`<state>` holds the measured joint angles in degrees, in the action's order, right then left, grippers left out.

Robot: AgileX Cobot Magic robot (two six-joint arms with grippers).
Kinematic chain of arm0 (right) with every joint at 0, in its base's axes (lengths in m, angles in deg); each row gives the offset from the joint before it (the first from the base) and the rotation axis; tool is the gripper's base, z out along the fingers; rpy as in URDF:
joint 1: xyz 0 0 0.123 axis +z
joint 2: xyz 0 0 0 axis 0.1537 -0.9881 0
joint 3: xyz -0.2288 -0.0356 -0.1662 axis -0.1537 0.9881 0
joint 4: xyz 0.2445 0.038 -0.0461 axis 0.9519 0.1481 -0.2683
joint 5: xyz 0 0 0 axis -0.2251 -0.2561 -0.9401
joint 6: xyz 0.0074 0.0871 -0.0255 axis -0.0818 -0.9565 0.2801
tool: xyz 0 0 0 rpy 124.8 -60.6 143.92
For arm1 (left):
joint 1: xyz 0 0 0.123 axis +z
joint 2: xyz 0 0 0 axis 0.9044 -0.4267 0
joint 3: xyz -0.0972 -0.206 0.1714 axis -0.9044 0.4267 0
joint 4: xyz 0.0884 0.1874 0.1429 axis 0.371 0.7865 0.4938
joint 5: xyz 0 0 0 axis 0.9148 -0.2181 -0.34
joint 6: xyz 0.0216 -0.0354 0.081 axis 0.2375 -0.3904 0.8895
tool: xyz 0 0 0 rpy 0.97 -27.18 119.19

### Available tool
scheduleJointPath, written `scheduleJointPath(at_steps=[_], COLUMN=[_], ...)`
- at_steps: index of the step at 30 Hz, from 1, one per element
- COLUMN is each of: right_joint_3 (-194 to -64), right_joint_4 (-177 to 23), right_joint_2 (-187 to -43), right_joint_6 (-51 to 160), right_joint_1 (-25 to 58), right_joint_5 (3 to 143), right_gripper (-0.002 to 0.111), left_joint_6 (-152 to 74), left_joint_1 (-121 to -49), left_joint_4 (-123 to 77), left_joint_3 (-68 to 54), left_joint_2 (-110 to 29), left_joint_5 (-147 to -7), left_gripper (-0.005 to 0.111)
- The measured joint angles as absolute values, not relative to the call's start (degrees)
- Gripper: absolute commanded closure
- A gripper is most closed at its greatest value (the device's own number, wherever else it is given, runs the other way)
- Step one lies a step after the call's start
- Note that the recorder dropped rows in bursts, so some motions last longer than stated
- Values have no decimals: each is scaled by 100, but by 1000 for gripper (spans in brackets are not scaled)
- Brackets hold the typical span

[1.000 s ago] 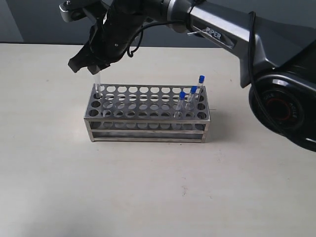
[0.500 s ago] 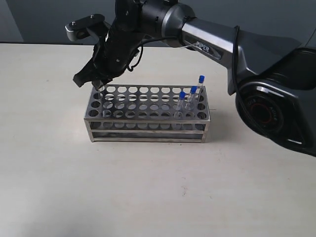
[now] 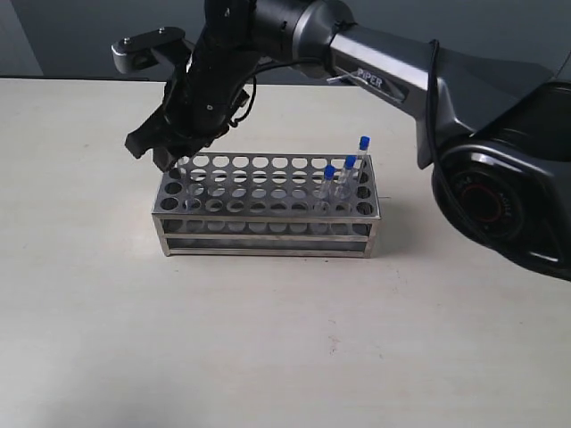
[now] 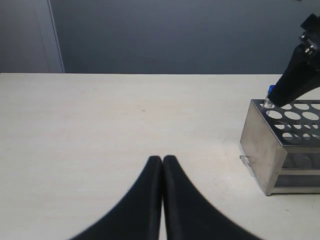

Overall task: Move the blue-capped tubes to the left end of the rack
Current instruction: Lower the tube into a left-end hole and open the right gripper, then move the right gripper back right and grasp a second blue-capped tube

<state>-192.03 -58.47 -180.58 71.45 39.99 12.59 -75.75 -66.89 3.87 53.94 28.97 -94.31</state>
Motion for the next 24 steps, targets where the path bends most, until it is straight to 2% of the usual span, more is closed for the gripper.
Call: scheduleJointPath(at_steps=[10,18,24], right_joint_3=[-19203,-19189,-18614], right_joint_4=[-7000,-8410,-8732], right_joint_2=[-17348,-16942,-16523], right_joint_6=[6697,6171,5738], right_joint_1=[4002,3981,3773], right_joint_5=[833,326,326], right_gripper=[65,70,70], left_joint_6=[-7575,-7575,-7575], left_joint_1=[-6689,-6689,-6689], left_joint_4=[387,387,387], left_joint_3=[5394,5394,5394], left_joint_2=[2897,2897,2897], left_joint_5=[-9431,-9431,-9431], left_gripper=[106,106,106])
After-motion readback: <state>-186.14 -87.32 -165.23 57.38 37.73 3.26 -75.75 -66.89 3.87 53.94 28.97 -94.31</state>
